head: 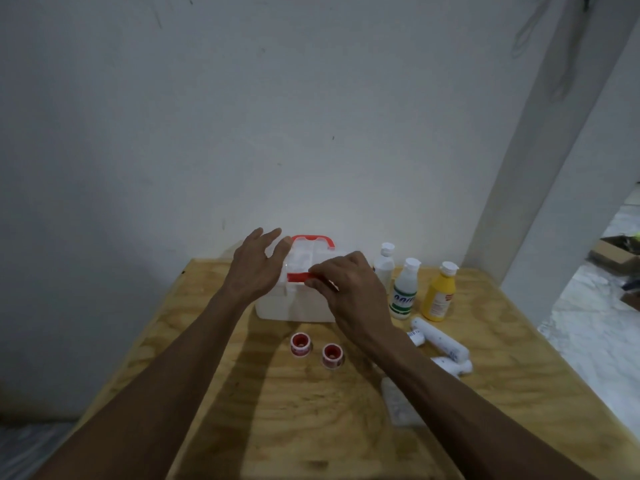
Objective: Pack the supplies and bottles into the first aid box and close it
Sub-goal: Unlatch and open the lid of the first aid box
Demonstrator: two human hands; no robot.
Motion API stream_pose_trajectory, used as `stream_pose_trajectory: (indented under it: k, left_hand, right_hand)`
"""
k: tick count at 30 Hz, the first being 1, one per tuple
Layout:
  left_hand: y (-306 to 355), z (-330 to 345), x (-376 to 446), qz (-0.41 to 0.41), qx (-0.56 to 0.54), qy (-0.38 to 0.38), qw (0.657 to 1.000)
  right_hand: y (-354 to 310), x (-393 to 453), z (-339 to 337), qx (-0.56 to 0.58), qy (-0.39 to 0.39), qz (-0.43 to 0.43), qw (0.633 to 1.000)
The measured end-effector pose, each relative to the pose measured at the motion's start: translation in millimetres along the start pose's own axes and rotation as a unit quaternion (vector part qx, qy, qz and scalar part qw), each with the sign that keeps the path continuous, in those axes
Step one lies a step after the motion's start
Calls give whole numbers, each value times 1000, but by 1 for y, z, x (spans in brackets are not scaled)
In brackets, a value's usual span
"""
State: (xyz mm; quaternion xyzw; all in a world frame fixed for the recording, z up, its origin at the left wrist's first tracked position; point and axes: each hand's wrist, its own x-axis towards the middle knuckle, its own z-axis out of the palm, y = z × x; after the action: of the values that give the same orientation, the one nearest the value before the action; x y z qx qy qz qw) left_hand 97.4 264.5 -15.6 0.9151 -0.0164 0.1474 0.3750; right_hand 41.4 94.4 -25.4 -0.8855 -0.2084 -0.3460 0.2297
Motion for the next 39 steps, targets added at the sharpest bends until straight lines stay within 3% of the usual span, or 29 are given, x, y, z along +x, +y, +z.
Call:
stream_pose_trajectory:
  k: [12, 17, 24, 30, 39]
  left_hand:
    - [8, -11, -14, -86, -133, 79, 984]
    - [6, -12, -16, -91, -167, 65, 980]
    - [1, 3, -11, -17, 7, 9, 1000]
    - [-4, 14, 3, 44, 215, -96, 971]
    - [-8, 15, 4, 45, 252, -121, 959]
  right_hand:
    - [-8, 29, -28, -18, 41, -24, 999]
    - [-2, 80, -36, 8, 26, 29, 999]
    - [18, 149, -21, 49, 41, 86, 994]
    - [34, 182, 4, 54, 55, 130, 988]
    - [49, 200, 32, 48, 92, 152, 983]
